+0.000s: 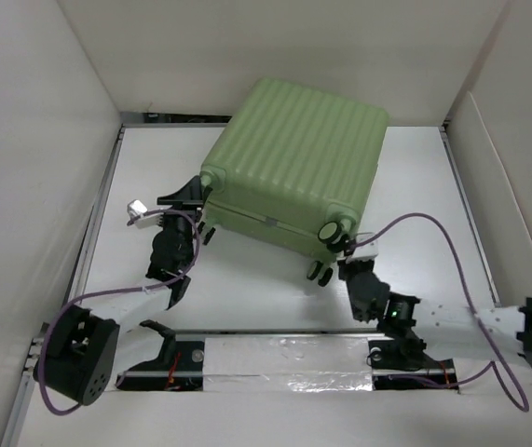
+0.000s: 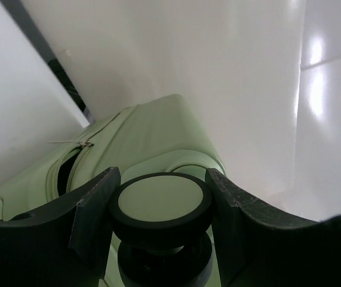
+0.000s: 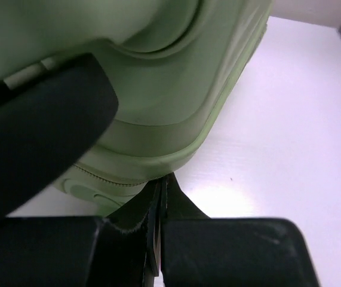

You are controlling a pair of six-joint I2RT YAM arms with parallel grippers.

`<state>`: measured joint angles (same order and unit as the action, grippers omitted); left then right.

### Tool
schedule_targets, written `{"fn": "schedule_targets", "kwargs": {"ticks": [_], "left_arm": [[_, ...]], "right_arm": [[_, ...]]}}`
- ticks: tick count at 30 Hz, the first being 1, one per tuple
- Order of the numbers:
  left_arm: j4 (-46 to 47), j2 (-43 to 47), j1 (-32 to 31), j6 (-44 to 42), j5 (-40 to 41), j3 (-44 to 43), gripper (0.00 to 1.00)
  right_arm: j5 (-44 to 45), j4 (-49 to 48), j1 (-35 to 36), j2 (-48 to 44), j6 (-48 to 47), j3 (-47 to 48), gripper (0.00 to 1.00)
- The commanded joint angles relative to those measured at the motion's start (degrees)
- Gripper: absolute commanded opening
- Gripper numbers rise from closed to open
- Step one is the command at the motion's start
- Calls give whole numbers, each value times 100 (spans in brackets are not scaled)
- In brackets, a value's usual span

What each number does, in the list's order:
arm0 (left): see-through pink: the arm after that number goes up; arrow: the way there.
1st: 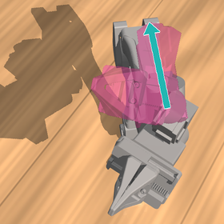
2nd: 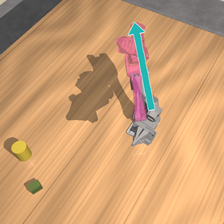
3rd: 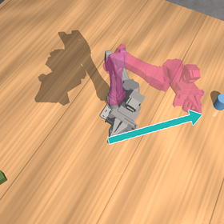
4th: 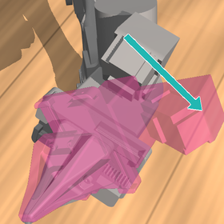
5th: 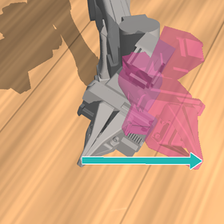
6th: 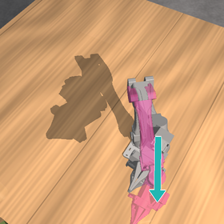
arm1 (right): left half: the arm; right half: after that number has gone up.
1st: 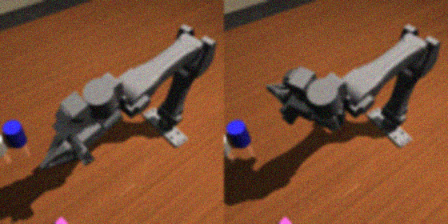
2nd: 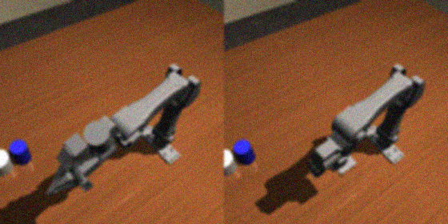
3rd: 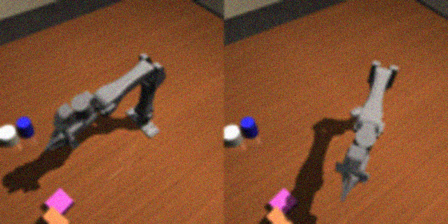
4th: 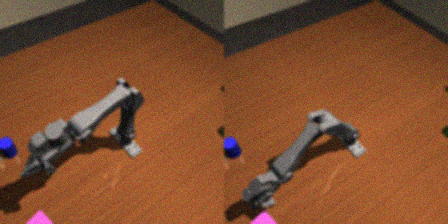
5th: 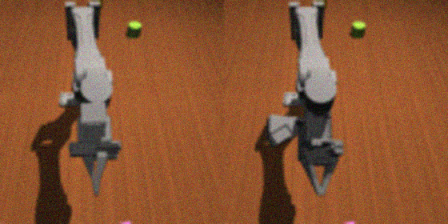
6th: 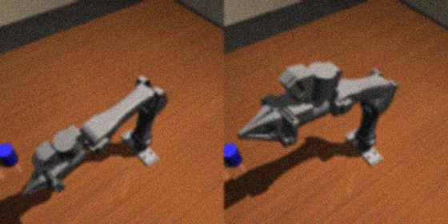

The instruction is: Pack the luggage

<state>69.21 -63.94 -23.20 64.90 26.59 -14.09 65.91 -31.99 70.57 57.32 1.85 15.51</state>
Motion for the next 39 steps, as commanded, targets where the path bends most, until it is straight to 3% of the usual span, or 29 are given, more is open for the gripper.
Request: {"fn": "schedule_targets", "kwargs": {"ticks": [1,2,9,13,16,19,21,26,29,33,34,35,36,37,39], "left_arm": [[-366,636,-1316,-1339,-2291,-429,0],[-347,637,-1371,-1514,-2220,-446,0],[320,-135,-2056,-1393,-2571,-736,0],[803,-443,-2653,-1288,-2325,-526,0],[971,-697,-2953,-1191,-2272,-595,0],[1400,-1048,-3024,-946,-2474,-718,0],[1656,-1190,-2928,-779,-2614,-718,0],[1755,-1218,-2146,-295,-2914,-570,0],[1605,-770,-1908,-233,-2459,-52,0],[964,-260,-1705,-522,-2220,82,0],[797,-85,-1705,-723,-2193,55,4],[422,21,-1705,-838,-2167,46,16],[192,161,-1705,-935,-1914,64,46],[-28,493,-1705,-1136,-1773,90,59],[-748,882,-1636,-1383,-1457,38,74]], "right_arm": [[-3871,-442,-506,-1159,870,787,0],[-4589,-249,-1109,-1370,940,831,0],[-6651,517,-3572,-1997,852,1568,0],[-6837,195,-3997,-2294,1151,1324,0],[-6372,-463,-3709,-2313,766,843,0],[-6320,-450,-2954,-1673,-101,647,0],[-5723,-762,-2128,-1139,-378,323,0],[-5765,-1828,-1625,-862,578,-574,0],[-6089,-1487,-1625,-1520,1036,-725,0],[-5662,110,-1625,-2592,1581,-662,0],[-5572,209,-1712,-2777,1704,-698,0],[-5554,315,-1774,-3049,1696,-716,0],[-5571,594,-1853,-3121,1705,-707,0],[-5589,710,-1923,-3156,1705,-698,0],[-5807,790,-2125,-3122,1705,-724,0]]}}
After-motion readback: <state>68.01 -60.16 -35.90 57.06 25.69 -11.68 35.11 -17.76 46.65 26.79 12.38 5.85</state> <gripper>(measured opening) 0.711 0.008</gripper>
